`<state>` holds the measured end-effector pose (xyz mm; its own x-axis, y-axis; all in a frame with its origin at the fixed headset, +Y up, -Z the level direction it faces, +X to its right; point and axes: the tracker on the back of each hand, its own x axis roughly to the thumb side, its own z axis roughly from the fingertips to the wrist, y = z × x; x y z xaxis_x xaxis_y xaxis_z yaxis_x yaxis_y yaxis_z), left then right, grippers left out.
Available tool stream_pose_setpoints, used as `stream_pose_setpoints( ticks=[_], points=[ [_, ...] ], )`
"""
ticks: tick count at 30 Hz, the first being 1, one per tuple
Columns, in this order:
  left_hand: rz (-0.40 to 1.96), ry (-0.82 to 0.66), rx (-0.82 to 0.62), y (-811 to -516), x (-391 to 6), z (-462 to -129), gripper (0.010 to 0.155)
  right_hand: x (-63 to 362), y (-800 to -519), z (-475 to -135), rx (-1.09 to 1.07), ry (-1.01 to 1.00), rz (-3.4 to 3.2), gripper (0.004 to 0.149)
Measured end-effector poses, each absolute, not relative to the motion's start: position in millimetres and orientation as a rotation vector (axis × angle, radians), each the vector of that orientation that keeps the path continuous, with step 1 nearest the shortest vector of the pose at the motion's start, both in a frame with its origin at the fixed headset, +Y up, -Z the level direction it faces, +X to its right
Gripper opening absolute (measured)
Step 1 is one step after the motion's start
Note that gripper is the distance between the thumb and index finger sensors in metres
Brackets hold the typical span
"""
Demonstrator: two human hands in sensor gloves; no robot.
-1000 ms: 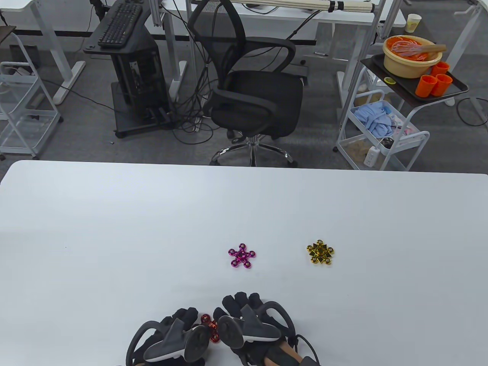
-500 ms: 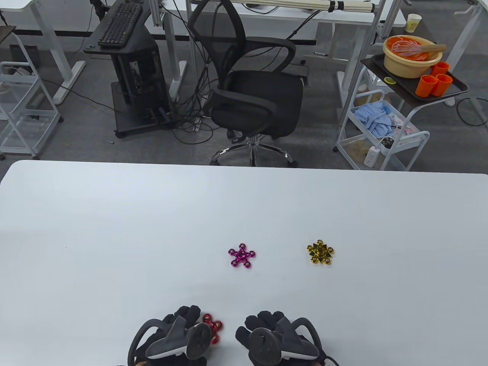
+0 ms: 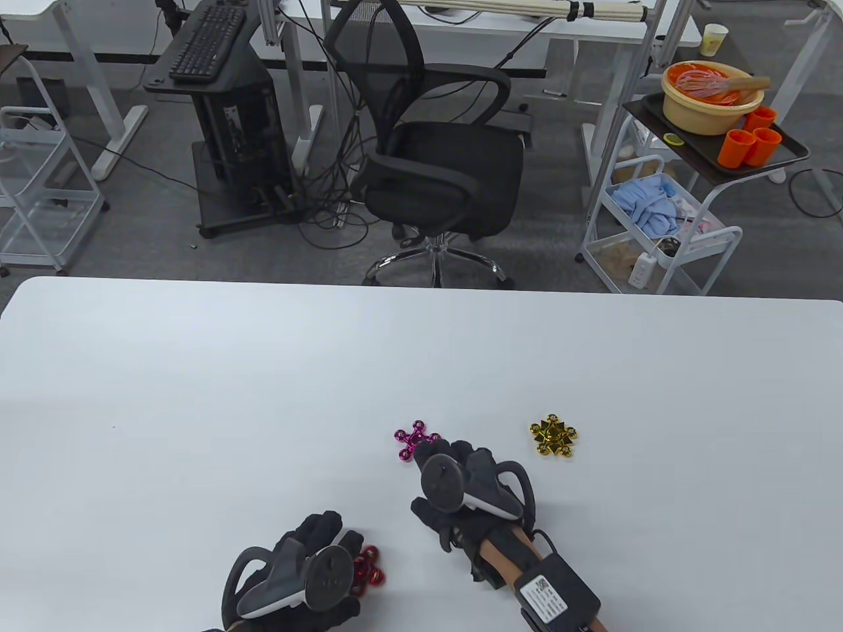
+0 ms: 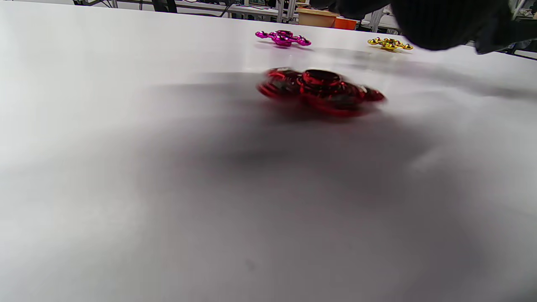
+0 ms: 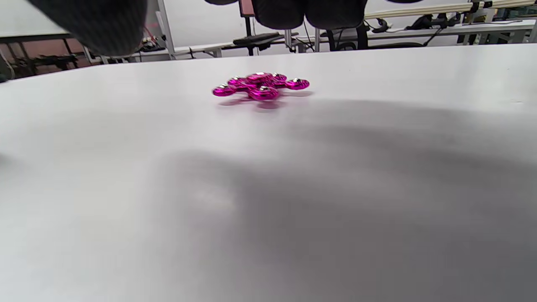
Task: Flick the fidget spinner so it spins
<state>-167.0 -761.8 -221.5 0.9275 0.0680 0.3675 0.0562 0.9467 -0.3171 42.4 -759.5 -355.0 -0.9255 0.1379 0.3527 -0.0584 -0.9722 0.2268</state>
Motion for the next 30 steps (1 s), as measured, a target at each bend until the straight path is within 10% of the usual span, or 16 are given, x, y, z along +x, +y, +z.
stream_pose_setpoints(
  ticks=[17, 30],
  points=[
    [0.005, -0.373, -0.326, -759.0, -164.6, -229.0, 0.078, 15.9, -785.9, -428.9, 0.662, 0.603, 2.984, 0.077],
    [0.004, -0.380, -0.337, -762.3, -161.1, -230.5, 0.078, 11.4, -784.5, -424.4, 0.759, 0.304, 3.053, 0.069]
  ],
)
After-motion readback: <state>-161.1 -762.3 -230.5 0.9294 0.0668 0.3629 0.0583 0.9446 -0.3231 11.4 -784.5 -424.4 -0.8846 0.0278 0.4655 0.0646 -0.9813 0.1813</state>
